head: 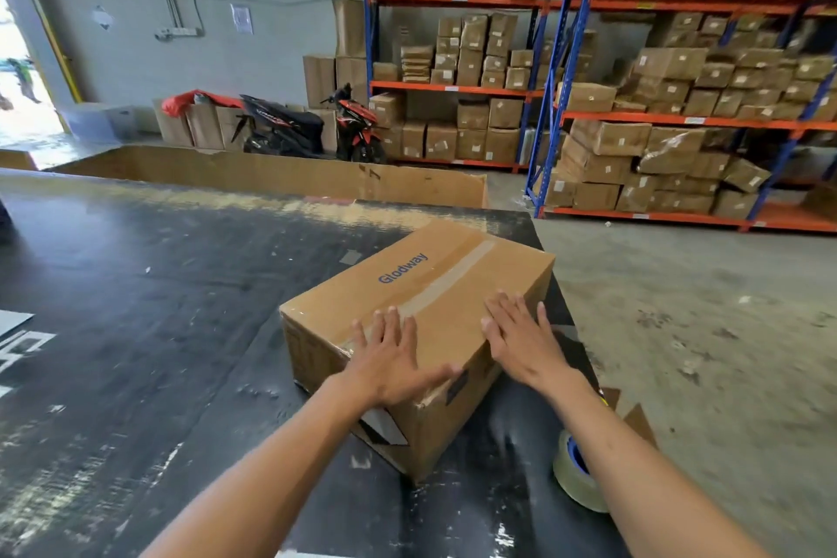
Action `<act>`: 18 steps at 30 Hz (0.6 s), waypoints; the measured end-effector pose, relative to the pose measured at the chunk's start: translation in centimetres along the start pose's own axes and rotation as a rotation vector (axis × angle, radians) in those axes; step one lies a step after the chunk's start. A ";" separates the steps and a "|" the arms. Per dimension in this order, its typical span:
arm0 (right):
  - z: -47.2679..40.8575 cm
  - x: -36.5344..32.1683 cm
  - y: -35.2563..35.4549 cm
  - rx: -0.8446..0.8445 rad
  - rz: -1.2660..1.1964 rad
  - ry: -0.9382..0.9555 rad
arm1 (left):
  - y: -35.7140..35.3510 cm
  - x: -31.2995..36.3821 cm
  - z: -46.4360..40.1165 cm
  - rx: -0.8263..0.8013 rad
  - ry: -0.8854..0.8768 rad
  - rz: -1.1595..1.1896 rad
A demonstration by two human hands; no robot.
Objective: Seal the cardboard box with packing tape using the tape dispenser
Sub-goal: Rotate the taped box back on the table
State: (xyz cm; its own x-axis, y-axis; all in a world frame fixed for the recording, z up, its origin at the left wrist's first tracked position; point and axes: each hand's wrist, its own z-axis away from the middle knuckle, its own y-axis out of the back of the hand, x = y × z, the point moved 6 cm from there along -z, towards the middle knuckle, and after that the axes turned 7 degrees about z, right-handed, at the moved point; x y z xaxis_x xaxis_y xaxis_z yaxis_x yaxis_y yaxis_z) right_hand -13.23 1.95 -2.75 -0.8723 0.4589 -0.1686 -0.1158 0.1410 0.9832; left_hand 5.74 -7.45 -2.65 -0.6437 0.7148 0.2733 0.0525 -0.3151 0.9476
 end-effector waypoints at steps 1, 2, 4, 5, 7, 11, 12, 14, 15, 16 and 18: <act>0.5 -0.8 -0.1 0.019 -0.018 -0.009 | 0.5 -0.9 0.1 -0.018 -0.033 -0.018; 1.0 -1.6 -0.1 0.035 -0.026 -0.020 | 1.1 -2.0 0.3 -0.046 -0.064 -0.034; 2.7 -4.0 0.1 0.070 0.005 -0.044 | 2.1 -4.8 0.3 -0.127 -0.098 -0.032; 3.8 -5.5 0.2 0.083 0.051 -0.054 | 2.7 -6.1 0.2 -0.152 -0.095 -0.023; 5.9 -8.8 0.6 0.113 0.188 -0.032 | 3.5 -8.0 0.0 -0.150 -0.041 -0.019; 5.7 -9.3 3.3 0.165 0.203 0.039 | 3.1 -6.3 0.4 -0.030 0.079 -0.017; 4.8 -7.5 3.9 0.147 0.160 0.044 | 2.5 -5.4 0.6 -0.005 0.064 0.002; 3.0 -3.1 3.4 -0.007 0.160 0.047 | 1.4 -4.7 0.7 0.030 0.023 0.023; 2.5 -1.2 2.5 -0.102 0.159 0.046 | 1.1 -4.9 0.7 0.044 0.011 0.019; 2.3 -0.1 1.6 -0.158 0.140 0.046 | 1.0 -5.3 0.4 0.055 0.000 0.008; 2.2 0.2 0.6 -0.132 0.119 0.040 | 1.3 -6.4 -0.2 0.077 -0.023 -0.030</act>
State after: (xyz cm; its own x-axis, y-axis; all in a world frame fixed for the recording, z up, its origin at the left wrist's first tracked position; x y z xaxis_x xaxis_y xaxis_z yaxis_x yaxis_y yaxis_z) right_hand -12.38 4.07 -2.34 -0.9013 0.4302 -0.0505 -0.0701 -0.0300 0.9971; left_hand 9.71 -12.57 -3.18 -0.6279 0.7378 0.2478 0.0930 -0.2451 0.9650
